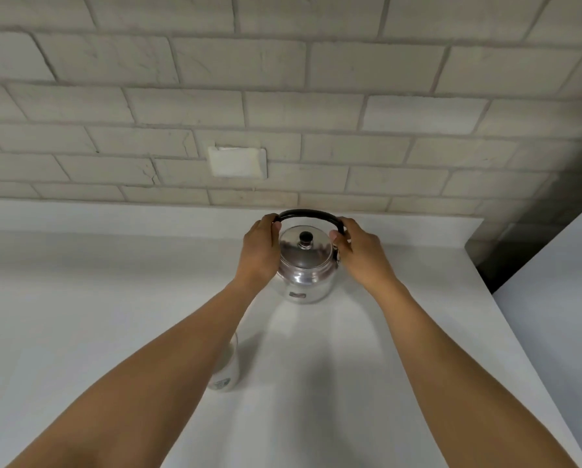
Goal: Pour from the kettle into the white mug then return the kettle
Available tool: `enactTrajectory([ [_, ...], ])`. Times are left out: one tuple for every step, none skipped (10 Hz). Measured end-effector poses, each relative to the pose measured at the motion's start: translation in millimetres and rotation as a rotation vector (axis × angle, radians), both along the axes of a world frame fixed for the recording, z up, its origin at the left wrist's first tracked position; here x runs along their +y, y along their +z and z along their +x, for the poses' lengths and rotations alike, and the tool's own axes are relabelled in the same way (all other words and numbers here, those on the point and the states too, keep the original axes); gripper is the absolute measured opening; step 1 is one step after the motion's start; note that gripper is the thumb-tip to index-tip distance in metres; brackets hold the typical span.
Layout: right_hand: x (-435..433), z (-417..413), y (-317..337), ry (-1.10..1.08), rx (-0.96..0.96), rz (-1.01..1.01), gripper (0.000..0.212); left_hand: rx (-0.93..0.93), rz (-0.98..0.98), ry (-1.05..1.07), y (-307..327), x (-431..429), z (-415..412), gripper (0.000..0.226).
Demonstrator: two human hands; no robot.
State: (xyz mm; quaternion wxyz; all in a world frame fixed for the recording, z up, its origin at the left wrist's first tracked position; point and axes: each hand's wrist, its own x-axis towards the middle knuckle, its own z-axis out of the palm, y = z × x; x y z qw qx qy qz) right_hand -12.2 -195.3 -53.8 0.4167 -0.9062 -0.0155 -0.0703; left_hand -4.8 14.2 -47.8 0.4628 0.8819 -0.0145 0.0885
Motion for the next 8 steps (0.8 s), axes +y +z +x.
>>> enactTrajectory([
  [-1, 24, -12, 0.008, 0.044, 0.044, 0.029, 0.021, 0.021, 0.012, -7, -3, 22, 0.034],
  [0, 33, -18, 0.026, 0.052, 0.077, 0.025, 0.033, 0.017, 0.019, -13, 0, 28, 0.034],
  [1, 39, -23, 0.015, 0.047, 0.094, 0.025, 0.043, -0.001, 0.013, -19, 0, 32, 0.034],
  [2, 46, -26, 0.004, 0.030, 0.115, 0.029, 0.040, -0.029, 0.006, -20, -1, 36, 0.035],
  [2, 47, -27, -0.003, 0.041, 0.136, 0.034, 0.054, -0.033, -0.003, -19, 1, 37, 0.036],
  [-1, 42, -27, -0.021, 0.068, 0.162, 0.043, 0.105, -0.043, -0.021, -17, 3, 36, 0.042],
  [-2, 28, -19, -0.076, 0.052, 0.157, 0.050, 0.089, -0.054, -0.008, -7, 3, 27, 0.052],
  [-5, 7, -7, -0.179, -0.106, 0.142, 0.036, -0.088, -0.026, 0.043, 3, 0, 15, 0.046],
])
